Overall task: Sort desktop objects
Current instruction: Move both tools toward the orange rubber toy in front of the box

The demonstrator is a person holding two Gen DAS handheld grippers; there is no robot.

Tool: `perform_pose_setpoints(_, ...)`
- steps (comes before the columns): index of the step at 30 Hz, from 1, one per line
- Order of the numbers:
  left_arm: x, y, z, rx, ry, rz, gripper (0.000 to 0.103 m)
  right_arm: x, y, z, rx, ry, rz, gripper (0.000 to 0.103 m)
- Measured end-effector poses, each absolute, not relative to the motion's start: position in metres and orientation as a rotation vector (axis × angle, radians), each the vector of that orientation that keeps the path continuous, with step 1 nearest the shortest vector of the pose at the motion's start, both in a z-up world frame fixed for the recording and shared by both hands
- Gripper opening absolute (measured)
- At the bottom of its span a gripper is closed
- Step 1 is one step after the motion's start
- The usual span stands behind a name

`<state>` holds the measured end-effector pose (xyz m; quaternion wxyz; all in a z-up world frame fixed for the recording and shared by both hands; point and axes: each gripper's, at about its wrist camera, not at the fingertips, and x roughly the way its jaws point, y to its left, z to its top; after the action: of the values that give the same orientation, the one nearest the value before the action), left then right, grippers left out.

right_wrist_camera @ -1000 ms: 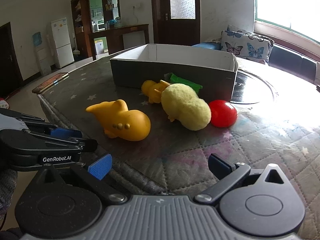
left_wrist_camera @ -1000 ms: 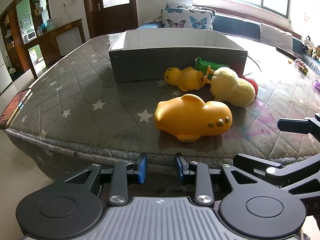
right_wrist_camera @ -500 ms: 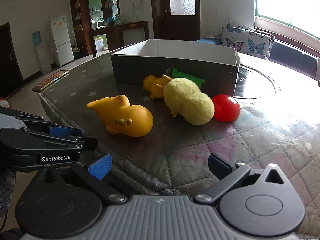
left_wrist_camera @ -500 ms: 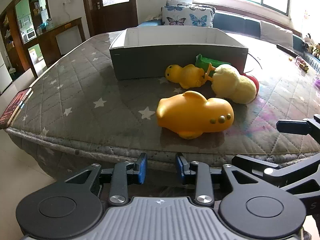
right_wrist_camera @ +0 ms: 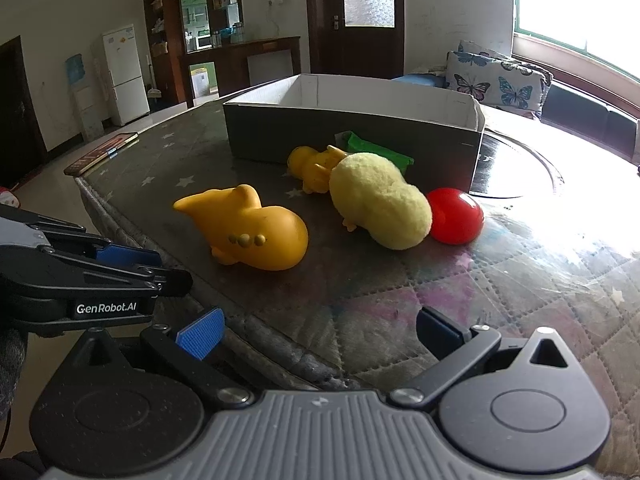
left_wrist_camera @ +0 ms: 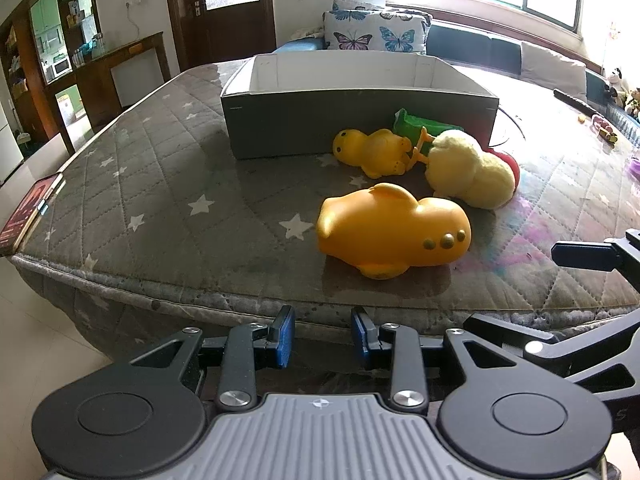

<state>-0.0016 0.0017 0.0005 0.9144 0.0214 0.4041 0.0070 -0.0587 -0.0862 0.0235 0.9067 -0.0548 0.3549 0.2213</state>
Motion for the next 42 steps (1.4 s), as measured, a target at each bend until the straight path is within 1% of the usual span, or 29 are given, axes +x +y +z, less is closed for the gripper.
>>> perform_pose_setpoints(14,0.004,0.009,0.003,0.020,0.837,0.028,0.035,-0.055,-0.082,0.027,-0.133,0.720,0.487,0.102)
perform_pose_setpoints(18,0.006,0.013,0.005,0.007,0.836,0.034,0.034,-0.053,-0.080,0.028,-0.140,0.717,0.499,0.099)
perform_pose_setpoints(31,0.016,0.019,0.011,-0.029,0.833,0.008,0.034,-0.044,-0.068,0.029,-0.178,0.715,0.543,0.098)
perform_pose_setpoints(40,0.027,0.028,0.017,-0.053,0.816,0.008,0.032,-0.036,-0.061,0.032,-0.174,0.707,0.579,0.092)
perform_pose_setpoints(42,0.030,0.030,0.018,-0.060,0.815,0.008,0.031,-0.034,-0.059,0.032,-0.173,0.704,0.587,0.089)
